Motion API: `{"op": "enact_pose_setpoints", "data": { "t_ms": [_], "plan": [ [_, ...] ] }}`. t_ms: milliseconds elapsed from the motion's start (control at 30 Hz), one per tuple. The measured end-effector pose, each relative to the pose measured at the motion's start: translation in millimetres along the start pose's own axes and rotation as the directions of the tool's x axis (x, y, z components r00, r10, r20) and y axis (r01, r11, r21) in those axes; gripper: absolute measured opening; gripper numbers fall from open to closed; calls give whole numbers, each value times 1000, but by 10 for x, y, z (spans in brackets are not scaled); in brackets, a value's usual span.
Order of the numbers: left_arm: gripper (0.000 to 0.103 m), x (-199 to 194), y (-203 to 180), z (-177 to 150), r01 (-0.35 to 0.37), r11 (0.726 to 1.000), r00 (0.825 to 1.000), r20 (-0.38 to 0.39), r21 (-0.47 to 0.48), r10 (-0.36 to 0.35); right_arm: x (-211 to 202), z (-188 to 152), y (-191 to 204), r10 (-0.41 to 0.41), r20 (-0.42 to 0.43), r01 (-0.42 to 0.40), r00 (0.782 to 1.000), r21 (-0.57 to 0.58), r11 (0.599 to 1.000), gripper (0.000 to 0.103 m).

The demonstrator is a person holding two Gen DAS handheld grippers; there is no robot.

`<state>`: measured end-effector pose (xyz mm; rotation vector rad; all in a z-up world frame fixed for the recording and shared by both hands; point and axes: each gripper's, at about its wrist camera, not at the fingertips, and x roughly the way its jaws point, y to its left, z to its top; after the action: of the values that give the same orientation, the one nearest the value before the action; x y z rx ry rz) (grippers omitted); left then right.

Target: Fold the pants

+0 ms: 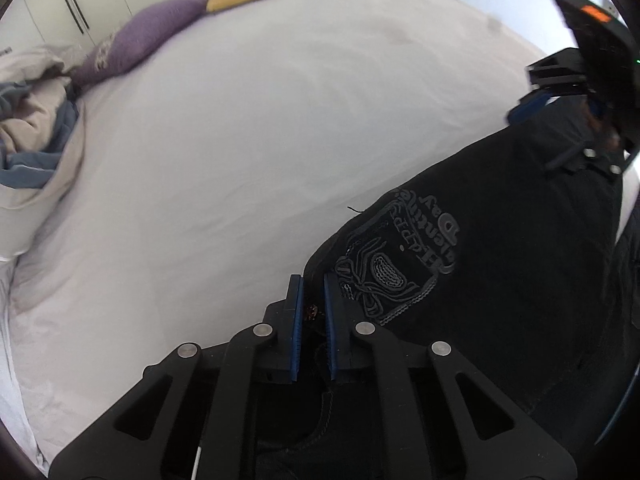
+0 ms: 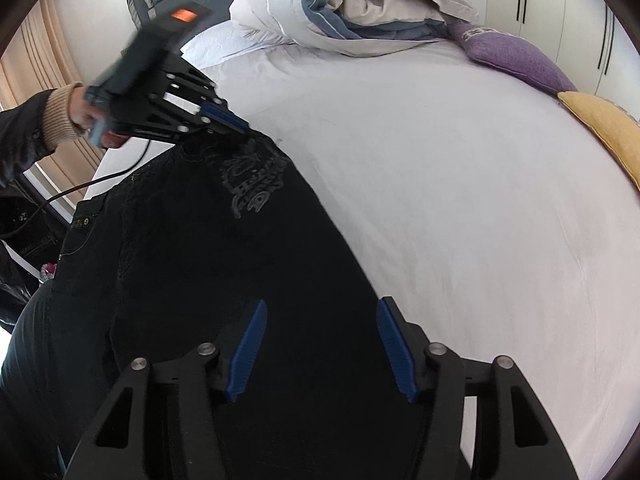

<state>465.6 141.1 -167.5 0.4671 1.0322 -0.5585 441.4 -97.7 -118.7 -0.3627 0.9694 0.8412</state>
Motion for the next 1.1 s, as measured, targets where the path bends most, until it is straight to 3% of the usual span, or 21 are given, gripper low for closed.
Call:
{"op": "enact_pose_setpoints", "data": {
  "t_ms": [200,267,433,800,1100],
  "plan": [
    [8,-412,-348,-297,-36,999,996,88,30,33,152,235,-34,-7,-16,7,1000,0,1000,54],
    [8,-523,-395,-318,-38,999,995,92,33,35,240,267,-40,-6,-43,6,999,2,1000,45],
    [8,-583,-413,-260,-38,999,995,95,38,34,334,294,17,-5,-86,4,996,-14,1000,9],
    [8,-705,-450,-391,-23,1000,993,119,12,21,206,424,465,-26,-39,23,999,-87,996,4],
    [8,-1035,-558,-829,-21,999,989,146,-37,26,67,275,1004,-18,-28,14,999,-131,991,3]
  ]
}}
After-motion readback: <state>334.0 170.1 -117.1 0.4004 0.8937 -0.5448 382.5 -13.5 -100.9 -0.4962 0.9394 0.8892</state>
